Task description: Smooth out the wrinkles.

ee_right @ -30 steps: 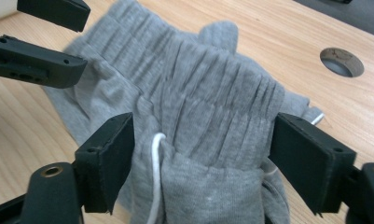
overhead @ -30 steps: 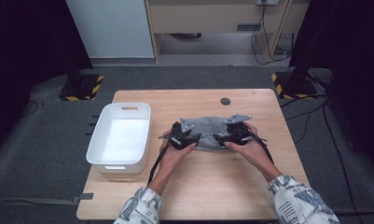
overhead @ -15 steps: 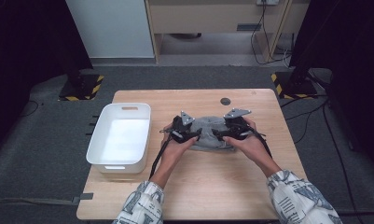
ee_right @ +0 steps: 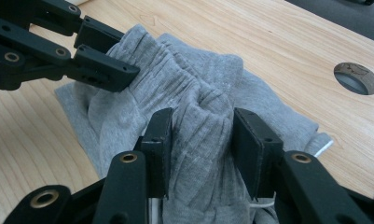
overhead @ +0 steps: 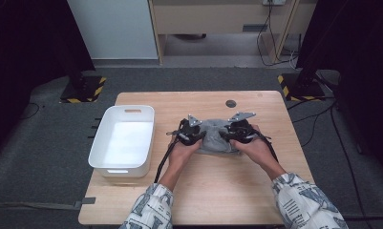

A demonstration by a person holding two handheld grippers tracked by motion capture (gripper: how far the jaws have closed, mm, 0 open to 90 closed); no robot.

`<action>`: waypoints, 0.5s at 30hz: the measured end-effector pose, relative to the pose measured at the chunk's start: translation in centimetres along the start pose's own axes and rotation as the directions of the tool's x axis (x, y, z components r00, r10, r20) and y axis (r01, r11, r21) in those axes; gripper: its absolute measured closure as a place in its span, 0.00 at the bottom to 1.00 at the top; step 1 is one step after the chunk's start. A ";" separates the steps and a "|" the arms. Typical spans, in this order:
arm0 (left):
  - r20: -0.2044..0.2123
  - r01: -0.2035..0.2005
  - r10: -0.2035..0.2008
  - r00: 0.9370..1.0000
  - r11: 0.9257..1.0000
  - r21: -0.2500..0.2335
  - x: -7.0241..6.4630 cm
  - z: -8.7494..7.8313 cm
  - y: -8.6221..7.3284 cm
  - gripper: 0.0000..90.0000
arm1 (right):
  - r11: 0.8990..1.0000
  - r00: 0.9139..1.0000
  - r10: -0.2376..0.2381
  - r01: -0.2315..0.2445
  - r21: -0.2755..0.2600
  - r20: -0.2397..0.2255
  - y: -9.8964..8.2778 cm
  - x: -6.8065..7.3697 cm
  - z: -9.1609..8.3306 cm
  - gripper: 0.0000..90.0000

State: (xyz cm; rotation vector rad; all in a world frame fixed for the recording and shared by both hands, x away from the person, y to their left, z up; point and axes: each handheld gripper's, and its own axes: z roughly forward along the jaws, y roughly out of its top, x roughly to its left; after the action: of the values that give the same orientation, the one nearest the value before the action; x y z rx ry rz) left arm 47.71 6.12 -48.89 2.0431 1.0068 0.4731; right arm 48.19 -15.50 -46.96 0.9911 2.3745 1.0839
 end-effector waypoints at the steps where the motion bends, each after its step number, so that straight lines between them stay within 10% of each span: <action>1: -0.005 -0.008 0.008 1.000 1.000 -0.001 -0.1 -0.1 0.0 0.80 | 1.000 1.000 0.003 -0.003 -0.001 -0.001 0.0 0.0 0.0 0.64; 15: -0.007 -0.086 0.086 0.996 0.996 -0.033 -0.7 -1.8 -0.8 0.87 | 1.000 1.000 -0.007 0.007 -0.005 -0.011 0.2 0.8 -1.0 0.56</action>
State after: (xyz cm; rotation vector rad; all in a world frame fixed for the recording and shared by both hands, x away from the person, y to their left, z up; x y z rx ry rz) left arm 45.75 6.74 -48.37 2.0631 0.9107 0.5369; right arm 47.16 -15.34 -46.19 0.9767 2.3810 1.0949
